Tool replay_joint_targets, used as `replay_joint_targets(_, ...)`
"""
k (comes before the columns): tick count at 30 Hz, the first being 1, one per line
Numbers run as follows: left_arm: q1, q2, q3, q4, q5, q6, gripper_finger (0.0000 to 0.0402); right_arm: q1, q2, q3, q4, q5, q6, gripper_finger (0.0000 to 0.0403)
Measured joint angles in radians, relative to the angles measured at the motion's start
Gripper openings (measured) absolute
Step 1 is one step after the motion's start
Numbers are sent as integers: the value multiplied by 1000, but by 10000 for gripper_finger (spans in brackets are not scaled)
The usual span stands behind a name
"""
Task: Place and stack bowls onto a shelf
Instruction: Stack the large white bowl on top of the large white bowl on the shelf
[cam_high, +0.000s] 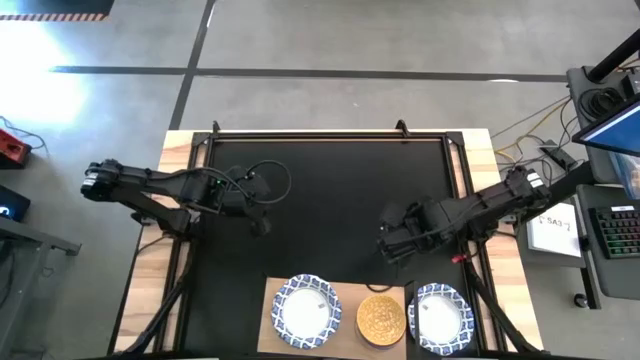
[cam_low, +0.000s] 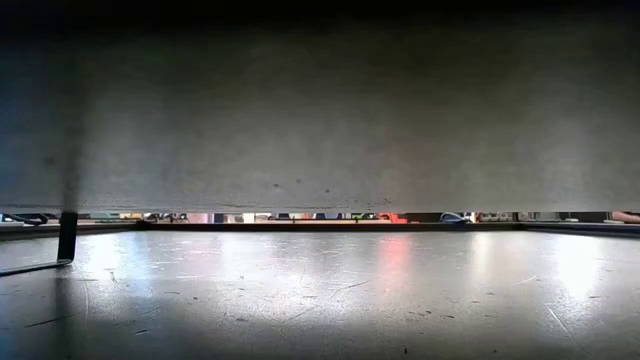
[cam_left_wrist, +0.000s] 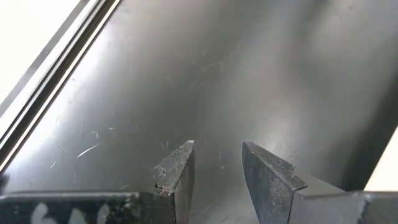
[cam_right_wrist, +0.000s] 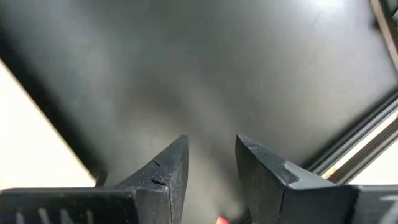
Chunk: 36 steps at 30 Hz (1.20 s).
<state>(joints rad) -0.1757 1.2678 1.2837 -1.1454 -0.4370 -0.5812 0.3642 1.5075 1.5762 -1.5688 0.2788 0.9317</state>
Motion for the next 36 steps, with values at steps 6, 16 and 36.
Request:
replay_joint_targets(6,0,0,-8,1,0,3,116,76,-14,-78,-1,-81,71,121)
replay_joint_targets(16,0,-7,-8,10,0,16,116,256,-126,-328,16,-257,298,121)
replay_joint_targets(36,0,-8,4,64,1,-9,116,491,-376,-736,678,-365,170,121)
